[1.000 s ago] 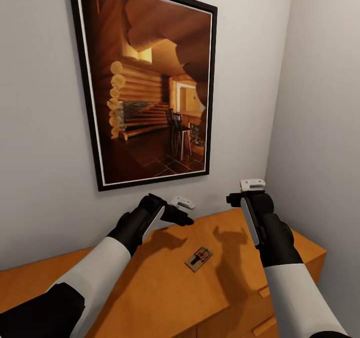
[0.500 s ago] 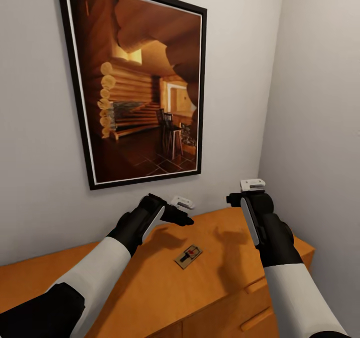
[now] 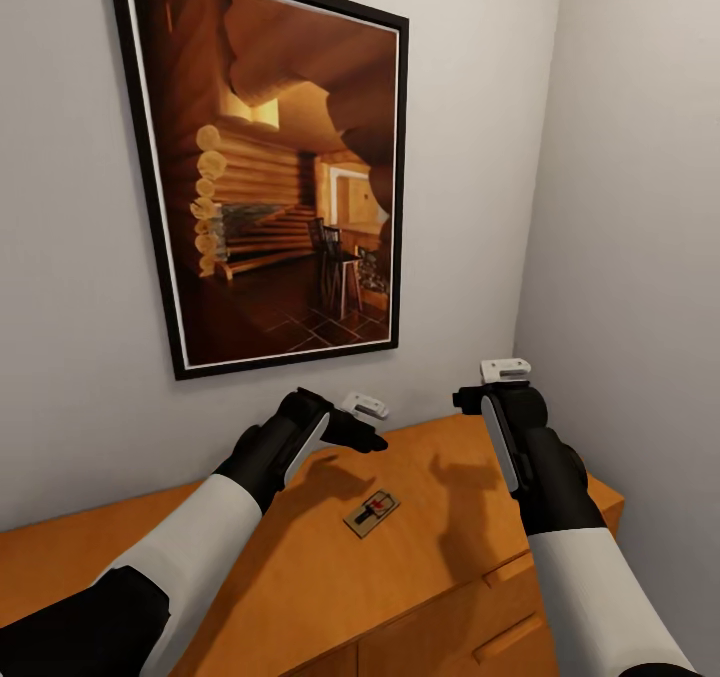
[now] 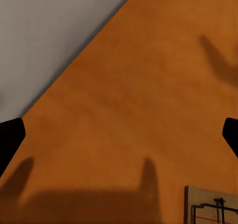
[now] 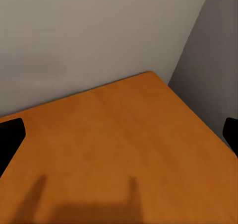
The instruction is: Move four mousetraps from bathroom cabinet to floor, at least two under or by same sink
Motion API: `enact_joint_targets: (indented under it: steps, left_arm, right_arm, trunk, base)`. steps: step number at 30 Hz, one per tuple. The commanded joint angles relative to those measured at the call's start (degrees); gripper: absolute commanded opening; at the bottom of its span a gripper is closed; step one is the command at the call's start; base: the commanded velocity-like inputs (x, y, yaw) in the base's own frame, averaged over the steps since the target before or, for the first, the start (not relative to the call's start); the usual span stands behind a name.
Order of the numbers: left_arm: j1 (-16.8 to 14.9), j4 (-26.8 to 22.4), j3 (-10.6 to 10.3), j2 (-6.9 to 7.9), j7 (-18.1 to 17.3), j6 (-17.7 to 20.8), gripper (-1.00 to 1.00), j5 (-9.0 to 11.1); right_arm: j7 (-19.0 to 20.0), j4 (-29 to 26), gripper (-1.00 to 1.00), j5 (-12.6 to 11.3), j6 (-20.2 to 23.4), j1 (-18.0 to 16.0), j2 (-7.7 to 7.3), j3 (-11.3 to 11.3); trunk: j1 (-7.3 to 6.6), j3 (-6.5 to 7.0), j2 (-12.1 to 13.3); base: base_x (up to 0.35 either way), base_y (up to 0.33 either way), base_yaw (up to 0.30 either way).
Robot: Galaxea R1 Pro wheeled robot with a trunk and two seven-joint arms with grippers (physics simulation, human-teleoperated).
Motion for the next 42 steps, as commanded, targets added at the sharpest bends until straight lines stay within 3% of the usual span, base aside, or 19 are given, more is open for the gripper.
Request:
enact_joint_targets:
  steps: [1, 15, 28, 42]
  left_arm:
    - [0.0, 0.0, 0.0, 0.00, 0.1, 0.3, 1.00, 0.3]
    - [0.0, 0.8, -0.1, 0.00, 0.1, 1.2, 1.00, 0.5]
    - [0.0, 2.0, -0.2, 0.00, 0.0, 8.7, 1.00, 0.2]
    - [-0.1, 1.9, -0.2, 0.00, 0.0, 9.5, 1.00, 0.2]
  right_arm:
    - [0.1, 0.0, 1.00, 0.3, 0.3, -0.1, 0.00, 0.0]
    - [0.1, 0.0, 1.00, 0.3, 0.3, -0.1, -0.07, 0.0]
    - [0.1, 0.0, 1.00, 0.4, 0.3, -0.1, -0.08, 0.0]
    - [0.1, 0.0, 1.00, 0.4, 0.3, -0.1, -0.09, 0.0]
  trunk:
    - [0.00, -0.08, 0.0]
    - [0.00, -0.08, 0.0]
    - [0.00, -0.08, 0.0]
    - [0.00, -0.08, 0.0]
  base:
    - [-0.001, -0.004, 0.000]
    - [0.000, -0.001, 0.000]
    - [0.000, 0.000, 0.000]
    - [0.000, 0.000, 0.000]
